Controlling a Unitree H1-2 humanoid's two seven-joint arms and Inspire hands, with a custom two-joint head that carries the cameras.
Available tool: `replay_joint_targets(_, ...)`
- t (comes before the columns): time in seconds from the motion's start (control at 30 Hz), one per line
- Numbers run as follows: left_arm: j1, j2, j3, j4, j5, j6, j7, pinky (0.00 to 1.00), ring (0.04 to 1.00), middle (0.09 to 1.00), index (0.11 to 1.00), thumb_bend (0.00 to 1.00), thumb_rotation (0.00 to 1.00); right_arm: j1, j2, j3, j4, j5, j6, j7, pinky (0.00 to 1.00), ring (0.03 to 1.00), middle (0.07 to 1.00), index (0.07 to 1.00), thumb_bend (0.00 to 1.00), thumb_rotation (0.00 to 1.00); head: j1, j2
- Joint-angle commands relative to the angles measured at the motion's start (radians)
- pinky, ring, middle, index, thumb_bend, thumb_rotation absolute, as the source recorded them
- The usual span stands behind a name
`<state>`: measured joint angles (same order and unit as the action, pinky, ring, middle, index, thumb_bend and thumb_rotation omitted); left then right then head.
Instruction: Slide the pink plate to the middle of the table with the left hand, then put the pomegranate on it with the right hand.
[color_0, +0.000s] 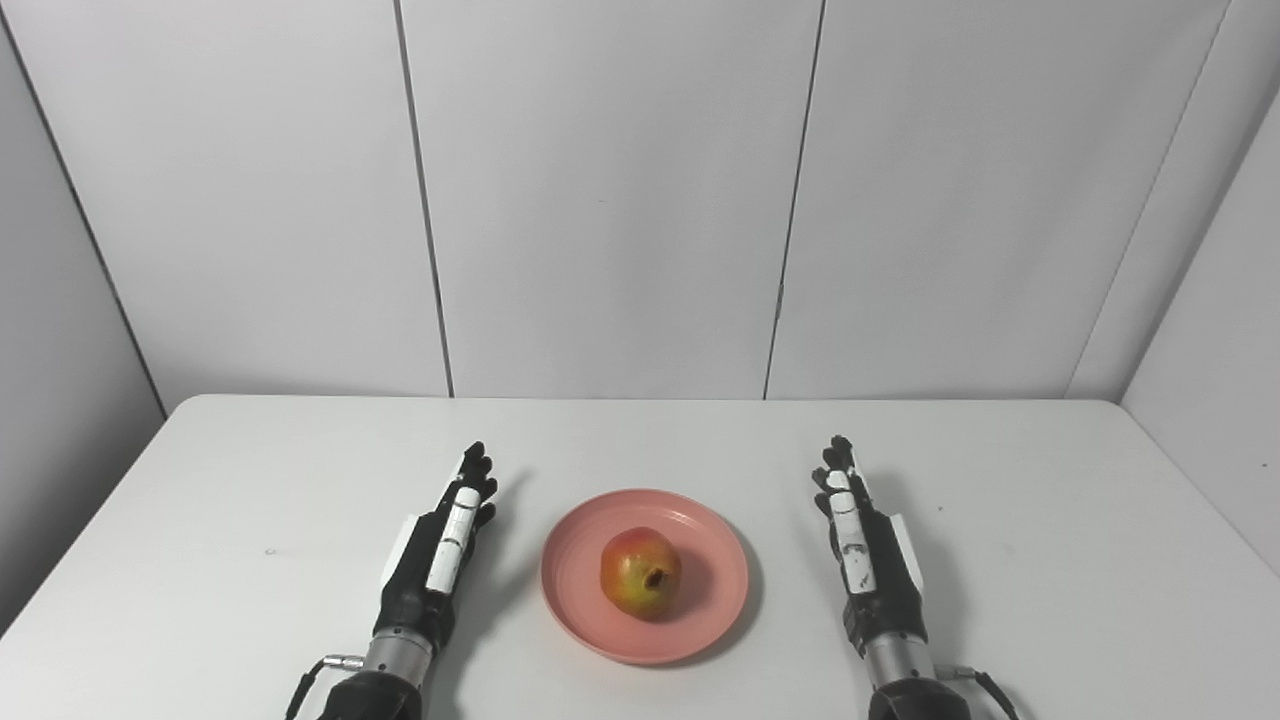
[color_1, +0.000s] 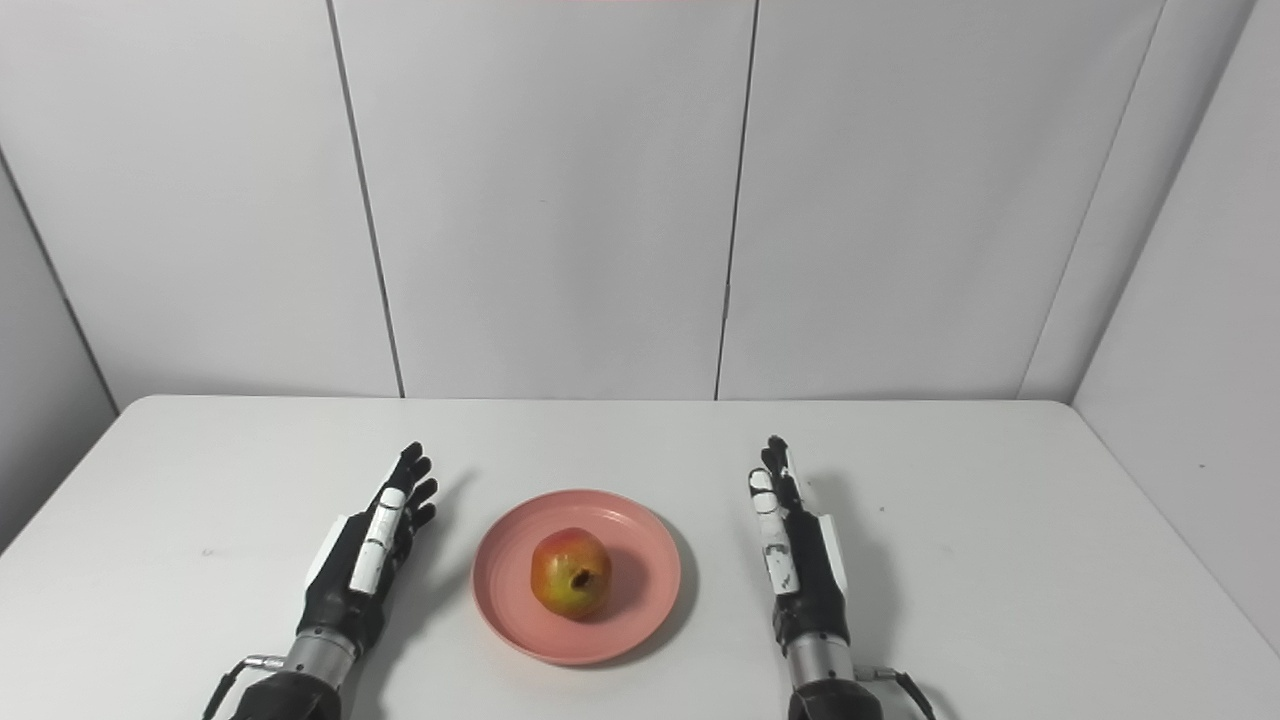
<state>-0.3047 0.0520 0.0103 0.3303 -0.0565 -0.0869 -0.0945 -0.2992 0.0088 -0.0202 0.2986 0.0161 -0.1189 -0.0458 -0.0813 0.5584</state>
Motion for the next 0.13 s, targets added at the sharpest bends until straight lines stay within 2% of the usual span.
replay_joint_targets(0.0, -0.003, 0.008, -0.008, 0.001, 0.019, -0.016, 0.004, 0.96, 0.971, 0.995, 0.999, 0.54, 1.00, -0.025, 0.001, 0.002, -0.019, -0.006, 0.010, 0.000, 0.97, 0.961, 0.987, 0.975, 0.46, 0.99, 0.001, -0.001)
replay_joint_targets(0.1, -0.007, 0.007, -0.005, 0.006, 0.009, -0.012, -0.005, 0.97, 0.975, 0.998, 1.000, 0.55, 1.00, -0.026, 0.000, 0.001, -0.018, 0.000, 0.015, 0.007, 0.96, 0.962, 0.990, 0.976, 0.46, 0.98, 0.001, -0.002)
